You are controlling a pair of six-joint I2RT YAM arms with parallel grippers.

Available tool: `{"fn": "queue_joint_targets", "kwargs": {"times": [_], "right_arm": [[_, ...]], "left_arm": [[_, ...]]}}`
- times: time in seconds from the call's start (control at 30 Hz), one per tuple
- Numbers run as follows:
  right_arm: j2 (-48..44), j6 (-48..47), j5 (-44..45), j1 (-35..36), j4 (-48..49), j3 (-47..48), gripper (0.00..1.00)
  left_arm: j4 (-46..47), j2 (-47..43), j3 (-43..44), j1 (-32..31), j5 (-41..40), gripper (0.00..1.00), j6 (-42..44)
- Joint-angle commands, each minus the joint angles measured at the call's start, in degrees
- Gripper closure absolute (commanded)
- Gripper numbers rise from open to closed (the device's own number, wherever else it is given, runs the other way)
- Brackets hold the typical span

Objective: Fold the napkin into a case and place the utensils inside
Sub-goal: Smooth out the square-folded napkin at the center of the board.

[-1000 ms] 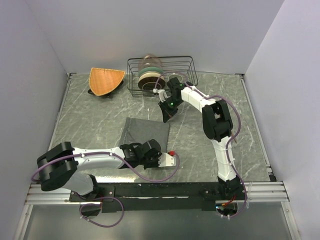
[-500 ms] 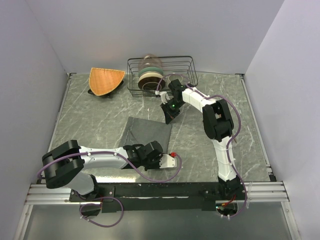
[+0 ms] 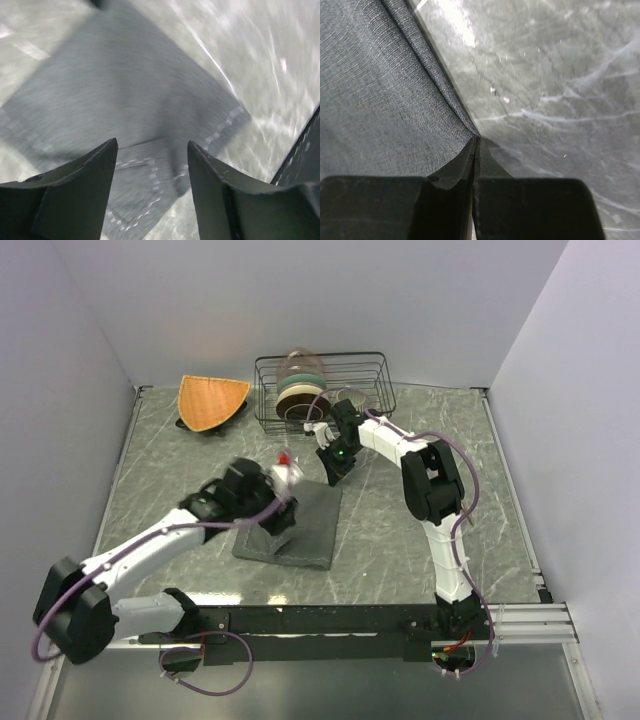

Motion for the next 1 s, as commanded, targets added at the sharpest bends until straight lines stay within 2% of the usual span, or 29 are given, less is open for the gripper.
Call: {"fn": "queue_joint_targets", "kwargs": {"times": [0.0,0.03,0.13,0.23,0.33,0.37,0.43,0.47,0.5,0.53,0.57,0.67,0.7,0.77,0.9,0.97], "right_arm": [[-1.3,0.05,6.98,0.81,5.01,2.16,1.0],[-1.13,0.13,7.51,0.81,5.45,2.43,1.0],[-0.51,0.23,6.64,0.99,3.97,4.53,1.0],[-0.51,-0.74,6.2,1.34,1.77,5.77,1.0],[-2.53,-1.36,7.59,1.34,3.6,2.09,1.0],[-2.79,-1.1,7.95,1.34,3.96,1.12,0.91],[-2.8,-0.48,8.13,1.43,3.52,1.46,0.81],[-2.71,0.48,8.31,1.34,3.17,2.51,0.71],[-2.79,1.1,8.31,1.25,2.91,3.21,0.68],[-2.97,2.15,8.05,1.16,1.77,4.52,0.67],[-3.41,2.77,7.17,1.08,1.24,5.06,0.66],[-7.43,5.84,4.72,0.99,0.97,4.63,0.66],[-8.5,6.72,4.01,0.9,1.41,3.93,0.66],[-10.95,9.62,2.86,0.9,2.11,2.0,0.57],[-13.16,13.84,0.23,0.29,1.5,-1.17,0.58],[-13.87,16.56,-1.18,-1.11,0.8,-3.45,0.61]], "left_arm": [[-2.04,-3.73,1.35,12.16,11.09,0.33,-12.58],[-1.52,-3.91,0.48,17.15,12.58,0.33,-15.99],[-1.25,-2.86,-1.19,25.86,17.51,0.32,-20.67],[-0.37,-0.58,-2.43,32.38,19.8,0.29,-22.61],[1.39,2.32,-2.78,36.43,21.38,0.25,-23.76],[1.65,3.98,-2.52,36.88,21.56,0.25,-23.59],[1.74,5.75,-1.12,37.24,22.18,0.26,-21.75],[1.92,7.23,-0.59,37.24,22.44,0.29,-21.48],[2.18,7.86,-0.06,37.33,23.22,0.32,-20.78],[2.27,8.56,0.99,37.24,27.32,0.35,-18.25],[2.36,8.74,1.26,36.89,29.45,0.41,-16.92],[0.26,7.6,2.93,31.89,26.32,0.46,-10.68],[-0.27,7.25,3.63,30.31,25.0,0.46,-9.53],[-1.24,6.81,3.98,24.95,21.57,0.45,-6.19],[-4.23,9.53,7.66,12.05,12.26,0.4,-1.18],[-5.02,12.25,8.46,9.3,8.14,0.38,-0.21]]}}
